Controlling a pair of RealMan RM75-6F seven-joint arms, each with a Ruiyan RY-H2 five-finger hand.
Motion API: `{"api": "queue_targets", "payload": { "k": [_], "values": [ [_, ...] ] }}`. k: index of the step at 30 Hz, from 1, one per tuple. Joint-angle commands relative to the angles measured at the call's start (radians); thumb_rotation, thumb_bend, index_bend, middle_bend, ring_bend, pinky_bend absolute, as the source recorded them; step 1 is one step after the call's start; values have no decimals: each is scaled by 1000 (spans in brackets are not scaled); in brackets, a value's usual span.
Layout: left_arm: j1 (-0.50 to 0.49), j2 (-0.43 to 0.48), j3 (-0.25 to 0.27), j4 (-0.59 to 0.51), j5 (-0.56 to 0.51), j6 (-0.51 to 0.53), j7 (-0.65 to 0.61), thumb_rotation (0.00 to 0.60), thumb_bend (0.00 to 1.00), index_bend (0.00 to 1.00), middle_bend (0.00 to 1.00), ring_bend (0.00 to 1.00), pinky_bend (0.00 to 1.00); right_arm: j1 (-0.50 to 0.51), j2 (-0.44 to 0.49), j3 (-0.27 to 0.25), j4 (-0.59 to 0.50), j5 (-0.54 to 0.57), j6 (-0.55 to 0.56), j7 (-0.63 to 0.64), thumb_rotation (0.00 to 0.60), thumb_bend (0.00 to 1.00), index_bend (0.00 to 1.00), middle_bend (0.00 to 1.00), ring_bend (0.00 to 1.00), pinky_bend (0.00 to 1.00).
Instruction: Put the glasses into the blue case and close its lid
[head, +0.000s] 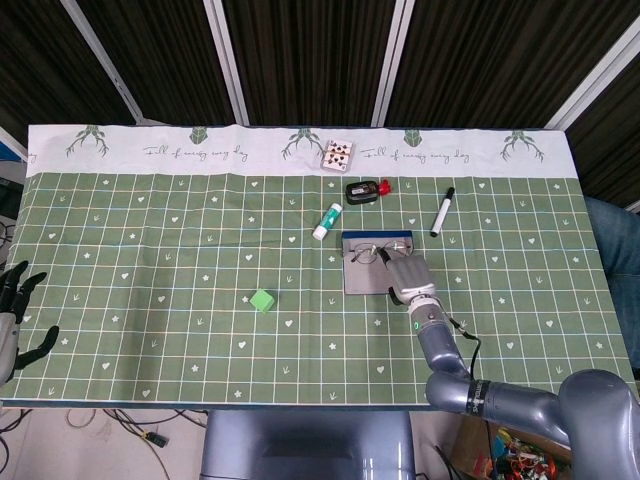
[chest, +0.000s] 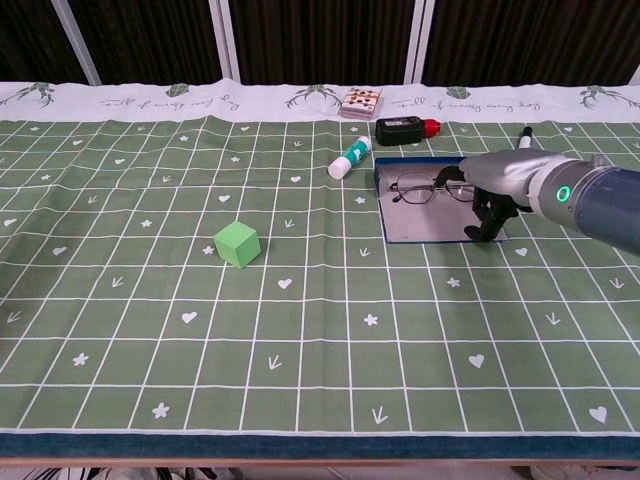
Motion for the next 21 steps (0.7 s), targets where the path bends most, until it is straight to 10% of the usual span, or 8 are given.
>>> {"api": "queue_targets", "payload": {
  "k": [1, 21],
  "values": [
    [0, 0, 0, 0, 0, 0, 0, 600, 314, 119, 0, 0, 0, 2, -4, -1, 9, 8, -4, -4, 600, 512, 115, 805, 820, 814],
    [0, 0, -1, -1, 0, 1, 1, 600, 314, 119, 0, 0, 0, 34, -20, 30, 83, 95, -41, -35, 600, 513, 115, 807, 822, 817]
  ]
}}
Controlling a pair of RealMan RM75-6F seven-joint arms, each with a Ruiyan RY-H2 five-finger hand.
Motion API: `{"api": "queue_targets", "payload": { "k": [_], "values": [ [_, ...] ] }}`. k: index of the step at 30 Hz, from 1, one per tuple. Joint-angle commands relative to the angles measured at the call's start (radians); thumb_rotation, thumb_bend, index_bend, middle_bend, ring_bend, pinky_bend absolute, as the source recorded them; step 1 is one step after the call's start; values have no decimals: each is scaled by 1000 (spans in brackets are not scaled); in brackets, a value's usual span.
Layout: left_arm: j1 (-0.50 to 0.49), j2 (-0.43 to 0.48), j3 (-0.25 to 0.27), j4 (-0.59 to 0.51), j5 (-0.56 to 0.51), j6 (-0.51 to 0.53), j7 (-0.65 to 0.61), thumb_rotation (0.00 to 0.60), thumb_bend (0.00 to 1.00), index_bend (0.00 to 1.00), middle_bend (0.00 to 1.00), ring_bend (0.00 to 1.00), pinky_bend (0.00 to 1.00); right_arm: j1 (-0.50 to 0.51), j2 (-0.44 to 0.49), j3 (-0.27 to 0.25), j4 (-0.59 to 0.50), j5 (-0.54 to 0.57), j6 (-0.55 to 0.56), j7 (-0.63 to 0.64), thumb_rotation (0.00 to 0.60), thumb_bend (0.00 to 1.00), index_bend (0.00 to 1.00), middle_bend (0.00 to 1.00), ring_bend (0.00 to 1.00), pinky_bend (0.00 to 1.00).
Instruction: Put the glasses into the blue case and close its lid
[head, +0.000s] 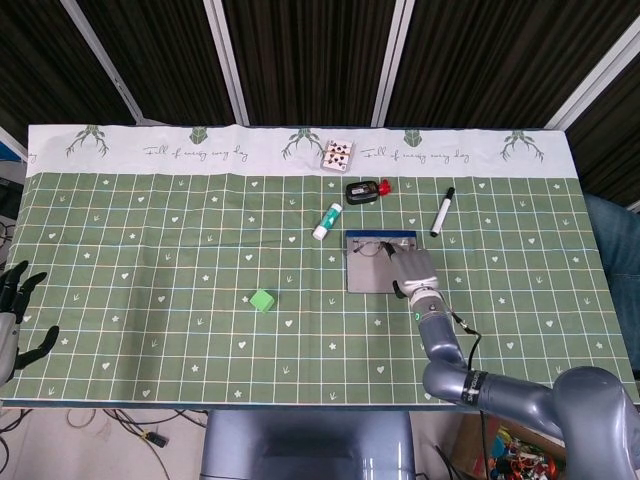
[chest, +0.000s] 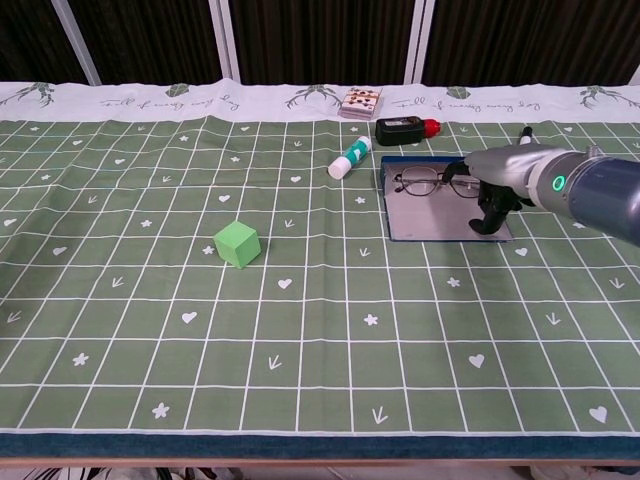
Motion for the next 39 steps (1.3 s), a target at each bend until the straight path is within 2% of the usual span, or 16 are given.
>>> {"api": "queue_targets", "payload": {
  "k": [1, 10, 30, 36, 39],
  "values": [
    [0, 0, 0, 0, 0, 0, 0, 600, 314, 119, 0, 0, 0, 8, -6, 5, 14, 14, -7, -7, 600, 513, 115, 807, 822, 818],
    [-1, 1, 0, 0, -1, -2, -2, 600, 314, 119, 0, 0, 0, 24, -25, 12, 53, 41, -14, -20, 600, 514, 115, 808, 824, 820],
    [0, 2, 0, -2, -2, -3, -3, 600, 314, 119, 0, 0, 0, 48, -43, 30, 68, 52, 13, -51, 600, 514, 104, 811, 827, 824],
    [-1, 2, 1, -1, -2, -4, -3, 600, 314, 119, 0, 0, 0, 37, -8, 25, -2, 45, 44, -62, 600, 513, 103, 811, 827, 824],
    [0, 2, 1, -2, -1, -4, -1, 600, 314, 119, 0, 0, 0, 21, 25, 19, -75, 20, 78, -56, 600, 461, 104, 801, 819, 824]
  ]
}}
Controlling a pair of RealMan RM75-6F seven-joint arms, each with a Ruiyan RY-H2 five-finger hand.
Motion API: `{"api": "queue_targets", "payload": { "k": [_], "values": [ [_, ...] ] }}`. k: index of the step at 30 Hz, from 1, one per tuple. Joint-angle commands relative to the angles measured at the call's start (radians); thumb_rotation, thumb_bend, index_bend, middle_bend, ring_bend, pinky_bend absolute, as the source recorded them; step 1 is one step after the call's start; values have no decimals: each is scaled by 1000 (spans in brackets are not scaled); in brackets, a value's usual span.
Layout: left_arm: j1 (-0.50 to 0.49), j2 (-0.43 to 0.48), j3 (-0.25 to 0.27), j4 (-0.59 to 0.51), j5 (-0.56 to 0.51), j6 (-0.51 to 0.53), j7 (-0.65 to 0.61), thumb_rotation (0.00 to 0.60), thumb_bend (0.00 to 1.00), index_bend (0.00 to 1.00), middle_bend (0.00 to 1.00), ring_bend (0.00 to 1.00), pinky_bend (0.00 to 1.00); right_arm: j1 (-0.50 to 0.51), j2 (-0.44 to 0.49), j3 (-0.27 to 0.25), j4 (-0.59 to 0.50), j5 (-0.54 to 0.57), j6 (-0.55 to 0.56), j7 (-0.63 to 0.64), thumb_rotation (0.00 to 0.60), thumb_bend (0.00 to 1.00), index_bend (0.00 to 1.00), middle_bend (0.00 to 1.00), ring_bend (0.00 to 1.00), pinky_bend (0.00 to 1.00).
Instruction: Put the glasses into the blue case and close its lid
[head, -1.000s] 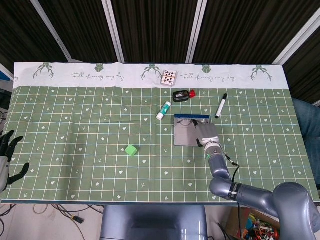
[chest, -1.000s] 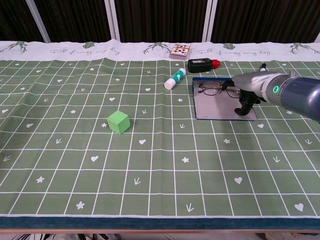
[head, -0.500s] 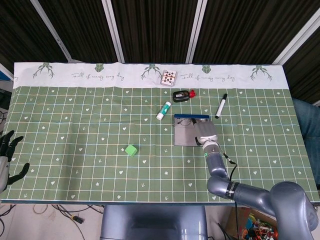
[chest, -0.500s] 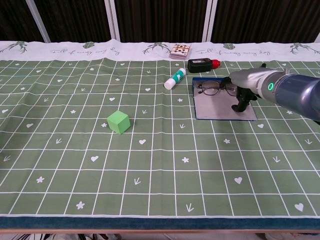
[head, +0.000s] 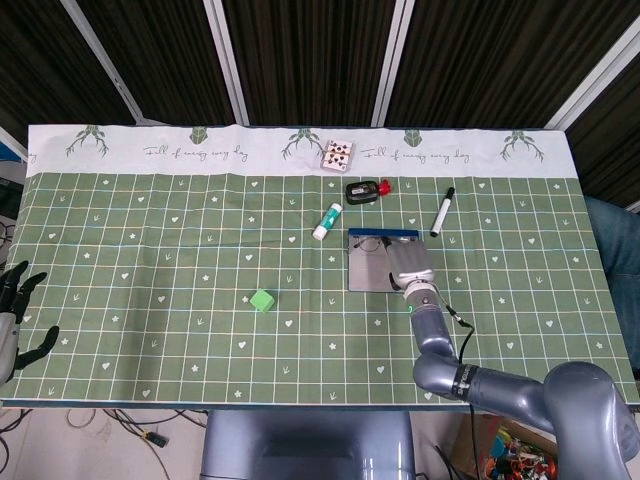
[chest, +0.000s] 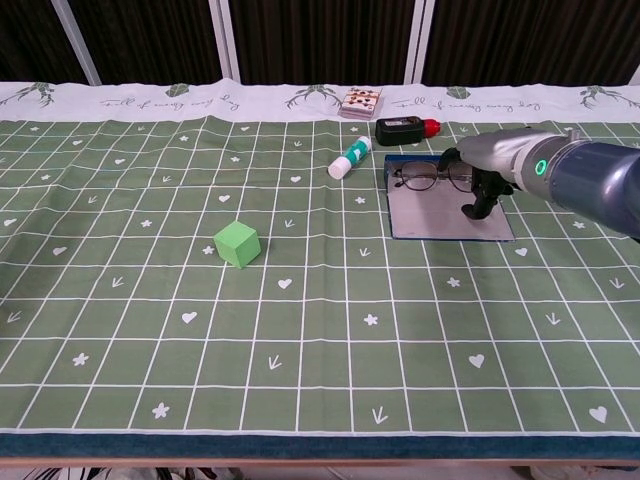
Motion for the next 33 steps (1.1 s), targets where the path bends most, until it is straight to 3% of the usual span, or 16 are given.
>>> {"api": "queue_targets", "payload": {
  "k": [1, 5, 10, 13, 17, 33],
  "values": [
    [0, 0, 0, 0, 0, 0, 1, 600, 314, 119, 0, 0, 0, -24, 47, -11, -96, -37, 48, 8, 600, 415, 105, 784, 806, 822],
    [0, 0, 2, -1, 0, -2, 5, 600, 314, 119, 0, 0, 0, -65, 102, -34, -217, -115, 100, 45, 600, 285, 106, 638, 689, 744],
    [2, -2, 3, -3, 1, 1, 10, 600, 314, 119, 0, 0, 0, -115, 117, -80, -267, -233, 158, 91, 600, 200, 110, 367, 405, 394],
    [3, -3, 2, -4, -1, 4, 11, 600, 314, 119, 0, 0, 0, -145, 98, -94, -249, -300, 184, 145, 600, 181, 110, 252, 273, 259],
    [4, -5, 1, -4, -3, 6, 13, 600, 314, 119, 0, 0, 0, -181, 67, -108, -205, -383, 202, 220, 600, 175, 122, 177, 199, 223],
    [4, -5, -2, -4, -9, 3, 17, 600, 314, 119, 0, 0, 0, -222, -53, -86, -23, -507, 189, 304, 600, 175, 163, 172, 197, 220]
  ]
}}
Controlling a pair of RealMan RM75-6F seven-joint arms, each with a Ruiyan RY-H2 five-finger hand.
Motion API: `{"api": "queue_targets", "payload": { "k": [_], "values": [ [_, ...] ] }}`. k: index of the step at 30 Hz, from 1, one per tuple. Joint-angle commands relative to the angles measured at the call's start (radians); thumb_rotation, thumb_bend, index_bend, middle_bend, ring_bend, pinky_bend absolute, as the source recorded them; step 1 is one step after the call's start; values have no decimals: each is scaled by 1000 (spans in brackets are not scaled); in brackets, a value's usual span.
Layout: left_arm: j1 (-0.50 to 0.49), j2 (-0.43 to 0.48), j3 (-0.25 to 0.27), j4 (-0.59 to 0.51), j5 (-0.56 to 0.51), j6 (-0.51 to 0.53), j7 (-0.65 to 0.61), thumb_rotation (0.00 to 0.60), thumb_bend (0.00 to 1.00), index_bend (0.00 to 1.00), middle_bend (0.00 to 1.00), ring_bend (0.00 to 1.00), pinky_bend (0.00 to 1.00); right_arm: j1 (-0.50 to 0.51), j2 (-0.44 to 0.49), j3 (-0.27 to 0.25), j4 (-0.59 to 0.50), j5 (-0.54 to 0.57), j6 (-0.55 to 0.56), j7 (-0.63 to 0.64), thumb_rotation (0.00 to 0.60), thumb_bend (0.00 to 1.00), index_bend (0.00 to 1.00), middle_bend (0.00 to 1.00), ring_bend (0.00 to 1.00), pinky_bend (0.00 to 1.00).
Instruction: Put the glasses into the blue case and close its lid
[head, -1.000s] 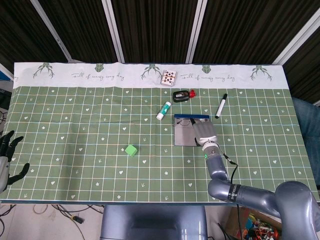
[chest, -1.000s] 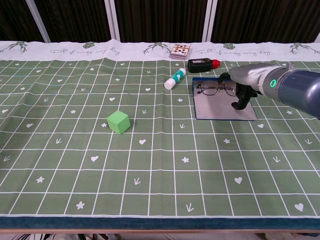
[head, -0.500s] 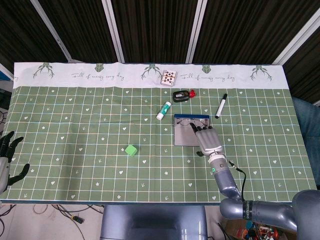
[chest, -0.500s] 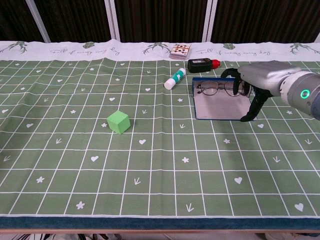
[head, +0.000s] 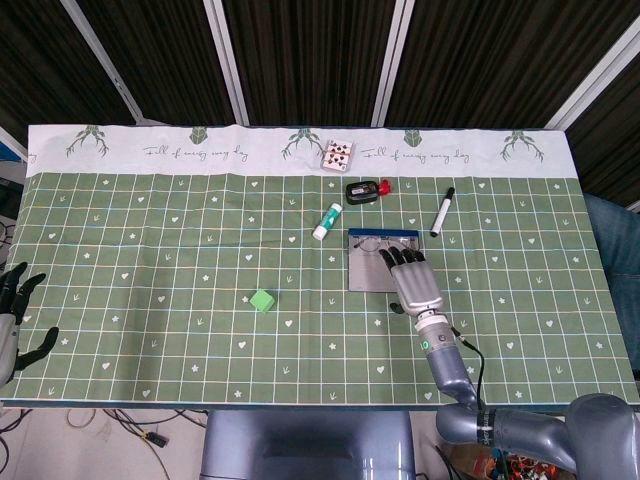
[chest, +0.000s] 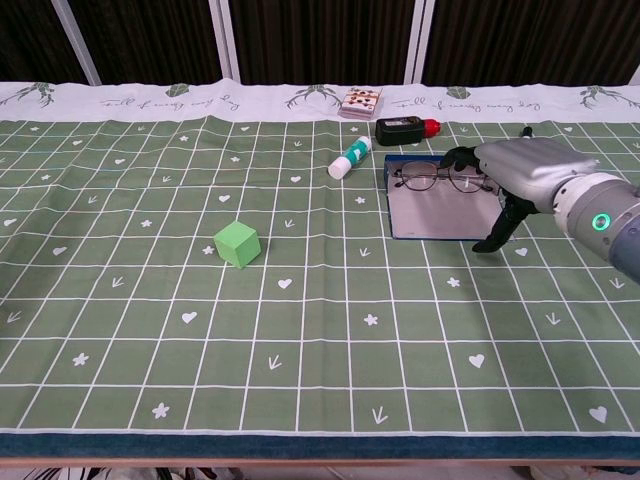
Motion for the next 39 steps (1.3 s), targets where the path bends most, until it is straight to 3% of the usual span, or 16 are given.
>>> {"api": "queue_targets", "payload": {
  "k": [1, 18, 39],
  "values": [
    [0, 0, 0, 0, 0, -1, 1, 600, 314, 119, 0, 0, 0, -4, -21, 12, 23, -12, -11, 8, 600, 175, 163, 173, 198, 220],
    [-1, 2, 0, -2, -3, -5, 2, 600, 314, 119, 0, 0, 0, -3, -91, 69, 126, -26, -64, 21, 600, 286, 194, 185, 204, 220],
    [-1, 2, 0, -2, -3, -4, 1, 600, 314, 119, 0, 0, 0, -13, -116, 101, 171, -40, -98, 11, 600, 289, 203, 186, 206, 220]
  ]
}}
